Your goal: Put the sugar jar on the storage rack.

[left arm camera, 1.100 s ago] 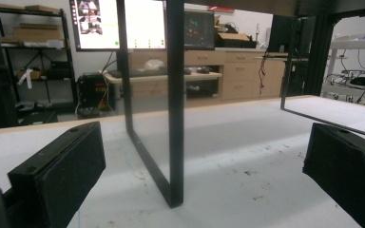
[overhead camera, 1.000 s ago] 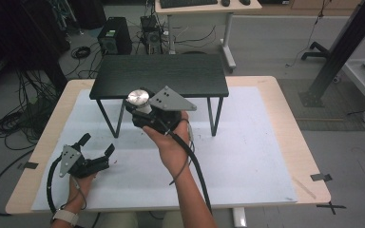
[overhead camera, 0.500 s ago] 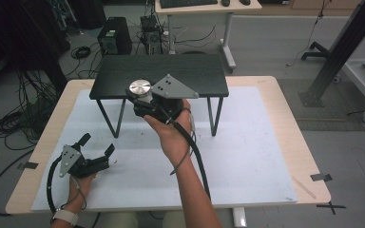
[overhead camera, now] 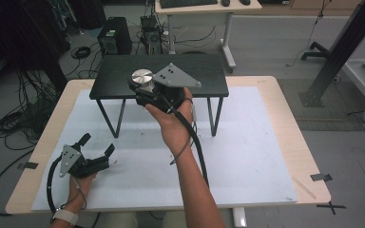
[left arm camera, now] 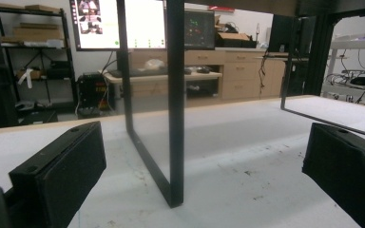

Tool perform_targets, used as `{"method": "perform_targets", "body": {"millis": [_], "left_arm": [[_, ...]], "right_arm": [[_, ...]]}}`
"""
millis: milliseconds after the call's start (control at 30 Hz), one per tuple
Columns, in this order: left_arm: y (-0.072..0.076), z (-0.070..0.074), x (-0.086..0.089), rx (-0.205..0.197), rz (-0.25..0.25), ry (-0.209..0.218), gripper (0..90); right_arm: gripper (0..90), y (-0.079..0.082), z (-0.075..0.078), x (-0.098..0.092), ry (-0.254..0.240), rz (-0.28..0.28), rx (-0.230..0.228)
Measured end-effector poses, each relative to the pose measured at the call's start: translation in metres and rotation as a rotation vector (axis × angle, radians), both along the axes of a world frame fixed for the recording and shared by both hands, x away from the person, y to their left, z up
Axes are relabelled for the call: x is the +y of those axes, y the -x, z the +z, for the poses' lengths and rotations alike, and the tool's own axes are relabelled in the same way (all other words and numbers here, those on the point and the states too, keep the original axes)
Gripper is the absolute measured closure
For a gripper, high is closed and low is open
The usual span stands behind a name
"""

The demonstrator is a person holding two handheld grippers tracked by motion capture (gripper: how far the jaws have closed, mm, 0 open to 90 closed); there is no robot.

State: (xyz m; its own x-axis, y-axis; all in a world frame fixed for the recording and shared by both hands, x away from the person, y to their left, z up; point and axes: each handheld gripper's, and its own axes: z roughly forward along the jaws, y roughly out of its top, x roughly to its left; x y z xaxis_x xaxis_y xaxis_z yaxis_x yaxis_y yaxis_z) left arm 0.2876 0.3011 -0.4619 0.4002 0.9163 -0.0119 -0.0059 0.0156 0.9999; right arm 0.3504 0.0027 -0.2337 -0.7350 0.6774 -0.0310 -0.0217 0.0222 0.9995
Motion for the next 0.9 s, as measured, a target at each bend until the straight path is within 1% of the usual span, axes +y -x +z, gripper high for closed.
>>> {"method": "perform_targets", "body": {"millis": [167, 467, 833, 900], "left_arm": [[0.000, 0.000, 0.000, 0.000, 0.000, 0.002, 0.6], [0.000, 0.000, 0.000, 0.001, -0.001, 0.003, 0.7], [0.000, 0.000, 0.000, 0.000, -0.001, 0.002, 0.8], [0.000, 0.000, 0.000, -0.001, 0.000, 0.002, 0.8]], "right_arm": [[43.1, -0.008, 0.004, 0.002, 0.011, -0.016, -0.006], [43.1, -0.024, 0.006, 0.003, 0.004, -0.051, -0.005], [43.0, -0.042, 0.005, 0.005, 0.006, -0.083, -0.001], [43.0, -0.046, 0.005, 0.006, 0.000, -0.090, 0.002]]}}
